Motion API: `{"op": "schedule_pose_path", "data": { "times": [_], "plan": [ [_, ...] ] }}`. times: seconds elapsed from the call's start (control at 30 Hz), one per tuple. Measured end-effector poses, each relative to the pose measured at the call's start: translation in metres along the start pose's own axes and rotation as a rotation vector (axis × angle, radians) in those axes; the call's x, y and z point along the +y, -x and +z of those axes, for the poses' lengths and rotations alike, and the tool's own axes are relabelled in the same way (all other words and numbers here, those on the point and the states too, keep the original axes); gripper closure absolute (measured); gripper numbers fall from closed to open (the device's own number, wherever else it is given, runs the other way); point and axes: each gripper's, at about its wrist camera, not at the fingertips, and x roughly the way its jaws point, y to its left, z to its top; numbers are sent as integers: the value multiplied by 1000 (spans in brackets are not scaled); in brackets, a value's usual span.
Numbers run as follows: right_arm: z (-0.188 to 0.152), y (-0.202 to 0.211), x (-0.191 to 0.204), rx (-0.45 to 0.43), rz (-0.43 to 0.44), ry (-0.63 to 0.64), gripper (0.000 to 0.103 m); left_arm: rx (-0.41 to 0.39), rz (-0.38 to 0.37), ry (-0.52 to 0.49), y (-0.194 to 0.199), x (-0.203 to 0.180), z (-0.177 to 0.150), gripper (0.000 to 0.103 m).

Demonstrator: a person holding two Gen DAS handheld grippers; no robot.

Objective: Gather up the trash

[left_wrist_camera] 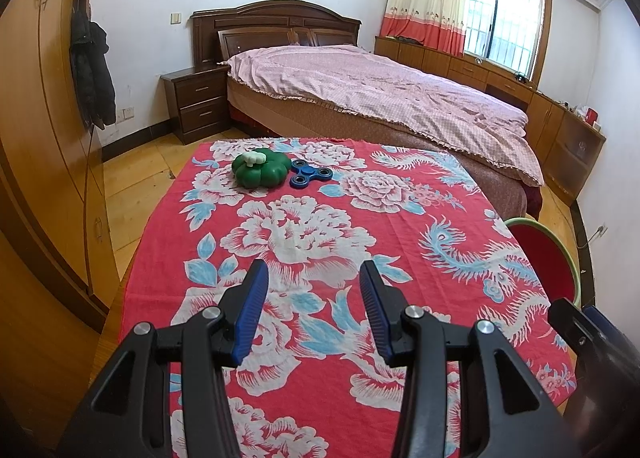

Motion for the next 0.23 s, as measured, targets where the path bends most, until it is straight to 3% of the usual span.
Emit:
{"op": "schedule_pose_path", "data": {
  "times": [0.23],
  "plan": [
    [0,0,0,0,-1,0,1,2,0,-2,-1,1,-2,56]
  ]
}}
